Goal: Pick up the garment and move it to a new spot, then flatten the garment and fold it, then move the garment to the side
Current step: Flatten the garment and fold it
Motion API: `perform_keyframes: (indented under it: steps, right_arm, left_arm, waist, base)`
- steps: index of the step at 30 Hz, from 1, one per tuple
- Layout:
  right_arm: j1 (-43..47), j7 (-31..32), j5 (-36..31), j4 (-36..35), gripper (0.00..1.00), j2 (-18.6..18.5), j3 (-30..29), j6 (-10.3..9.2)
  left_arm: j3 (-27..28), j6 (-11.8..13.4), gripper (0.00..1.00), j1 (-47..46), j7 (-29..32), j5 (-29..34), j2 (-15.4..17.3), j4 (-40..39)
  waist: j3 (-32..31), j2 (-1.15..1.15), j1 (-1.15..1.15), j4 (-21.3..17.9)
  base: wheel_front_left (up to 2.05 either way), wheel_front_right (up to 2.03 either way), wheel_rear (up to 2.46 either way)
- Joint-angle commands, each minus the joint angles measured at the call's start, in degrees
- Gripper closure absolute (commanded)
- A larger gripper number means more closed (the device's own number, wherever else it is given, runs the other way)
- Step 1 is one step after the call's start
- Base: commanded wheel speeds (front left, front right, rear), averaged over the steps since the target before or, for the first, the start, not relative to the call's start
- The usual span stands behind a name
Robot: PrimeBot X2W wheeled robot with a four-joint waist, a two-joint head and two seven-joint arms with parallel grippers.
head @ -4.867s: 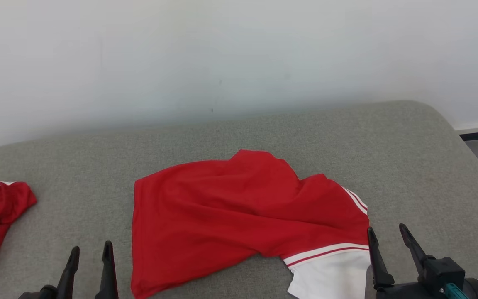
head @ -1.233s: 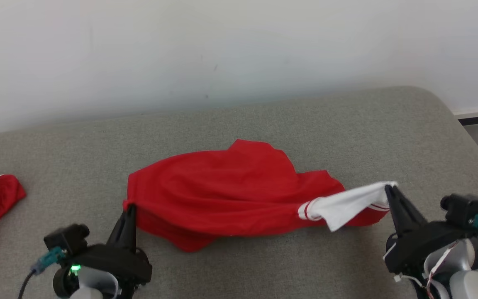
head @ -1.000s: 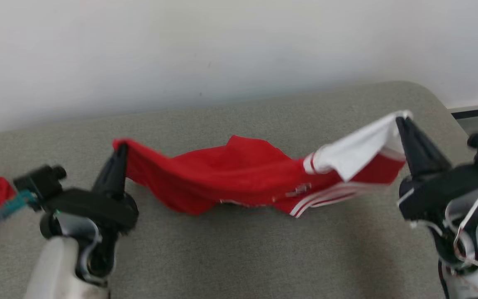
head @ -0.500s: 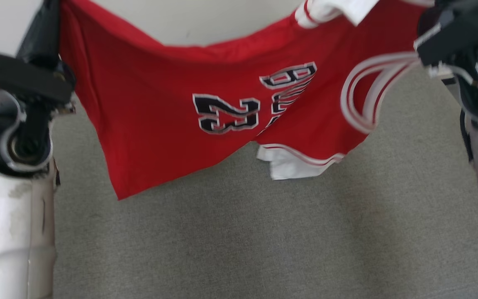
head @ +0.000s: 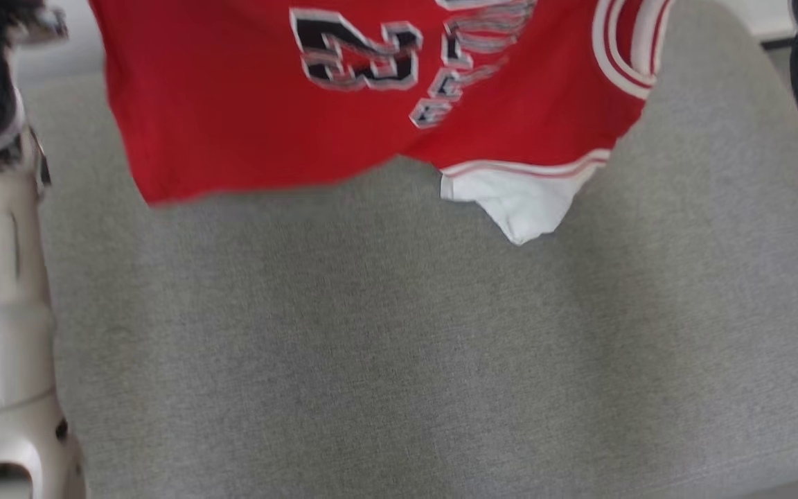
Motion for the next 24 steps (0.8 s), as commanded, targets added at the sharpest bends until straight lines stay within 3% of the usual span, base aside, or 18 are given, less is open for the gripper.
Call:
perform_keyframes:
  steps: [1, 6, 11, 16, 19, 24]
  right_arm:
    - [-2.3, -0.5, -0.3, 1.8, 1.00, 0.2, -0.1, 0.03]
    - [-10.5, -5.4, -2.0, 8.1, 1.00, 2.4, -5.9, 0.03]
    - [-21.9, -17.7, -6.9, 13.1, 1.00, 6.2, -13.4, 0.03]
    - [-28.8, -20.6, -11.0, 11.3, 1.00, 7.0, -17.4, 0.03]
    - [-32.5, -20.8, -15.6, 5.1, 1.00, 6.5, -19.6, 0.03]
    - [-28.7, -20.7, -19.0, 2.3, 1.00, 6.5, -20.3, 0.03]
  left_arm:
    - [1.0, 0.6, 1.00, -2.9, -0.1, -1.8, -0.8, 0.3]
    - [2.0, 1.6, 1.00, -11.5, -1.9, -0.8, 0.1, 0.4]
    - [1.6, -0.2, 1.00, -22.3, -12.6, 4.4, 2.0, 3.0]
    - [0.5, -1.6, 1.00, -29.2, -18.5, 7.0, 2.2, 4.4]
    - [-0.5, -2.9, 1.00, -33.3, -21.4, 7.7, 1.9, 5.2]
    - [-4.3, -5.0, 1.00, -31.2, -23.7, 8.7, 2.5, 7.4]
  waist:
    - [6.2, -0.01, -0.01, 0.0]
    - [14.9, -0.01, -0.01, 0.2]
    - [20.5, -0.01, -0.01, -0.3]
    - [24.4, -0.01, -0.01, -0.3]
    - [28.0, -0.01, -0.01, 0.3]
    - [32.5, -0.01, -0.01, 1.5]
  base:
    - [0.00, 0.00, 0.00]
    - [0.00, 0.00, 0.00]
    - [0.00, 0.00, 0.00]
    - [0.00, 0.00, 0.00]
    - [0.00, 0.00, 0.00]
    - [0.00, 0.00, 0.00]
